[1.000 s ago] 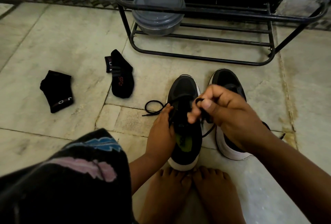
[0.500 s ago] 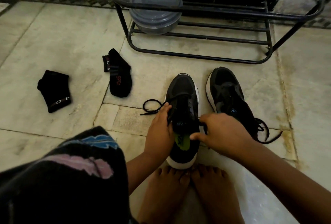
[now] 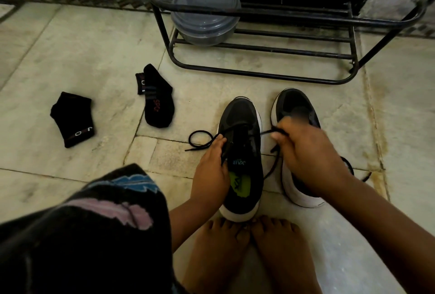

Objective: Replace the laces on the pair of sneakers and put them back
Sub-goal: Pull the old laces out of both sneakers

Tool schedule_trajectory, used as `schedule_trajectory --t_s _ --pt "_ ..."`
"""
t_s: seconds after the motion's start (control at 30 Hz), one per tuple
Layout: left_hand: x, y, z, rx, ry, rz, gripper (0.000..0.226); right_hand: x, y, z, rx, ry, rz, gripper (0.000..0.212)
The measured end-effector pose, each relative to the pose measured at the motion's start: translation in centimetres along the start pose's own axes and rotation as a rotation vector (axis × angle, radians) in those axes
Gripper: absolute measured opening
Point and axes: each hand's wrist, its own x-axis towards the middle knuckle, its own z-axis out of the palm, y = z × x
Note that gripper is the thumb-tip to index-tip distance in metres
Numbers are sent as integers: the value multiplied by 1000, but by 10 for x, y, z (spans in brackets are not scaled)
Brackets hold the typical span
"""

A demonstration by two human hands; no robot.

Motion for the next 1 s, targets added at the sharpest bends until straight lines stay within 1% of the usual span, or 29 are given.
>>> schedule_trajectory --t_s 0.03,0.07,0.1,0.2,0.3,0.33,0.37,0.5,0.6,0.63,0.7,0.73,0.8,0.87,0.97,1.0 --pt "0 0 0 3 -1 0 49 3 3 -2 84 78 7 12" --pt "0 0 0 4 -1 -1 49 6 7 -3 167 121 13 11" --pt "0 -1 0 4 1 -3 49 10 11 -2 272 123 28 11" --pt "0 1 0 4 4 -4 49 20 16 6 710 40 91 21" --pt "0 0 -1 5 2 6 49 27 13 6 1189 15 160 28" --pt "-1 -1 -2 3 1 8 50 28 10 5 1308 12 199 30" --pt "-1 -1 -2 2 2 8 50 27 6 3 1363 13 225 31" --pt "-1 -1 -3 -2 9 11 50 19 -12 -10 1416 77 232 31" --pt "-1 -1 -2 -5 12 14 50 14 -21 -30 1466 168 157 27" --pt "-2 0 -2 -8 13 15 50 13 -23 -35 1430 206 126 25" --pt "-2 1 -2 -8 13 11 49 14 -24 -41 1259 277 115 21" --pt "-1 1 -2 -4 14 8 49 16 -21 -39 1129 294 140 17" --pt "-1 2 -1 4 15 4 49 21 -13 -27 757 274 171 10" --pt "0 2 -1 5 13 6 48 25 -1 -10 298 159 146 4" --pt "0 2 0 19 12 6 48 27 12 9 -269 -94 56 23" --pt "1 1 0 26 12 4 49 27 15 13 -429 -162 21 26"
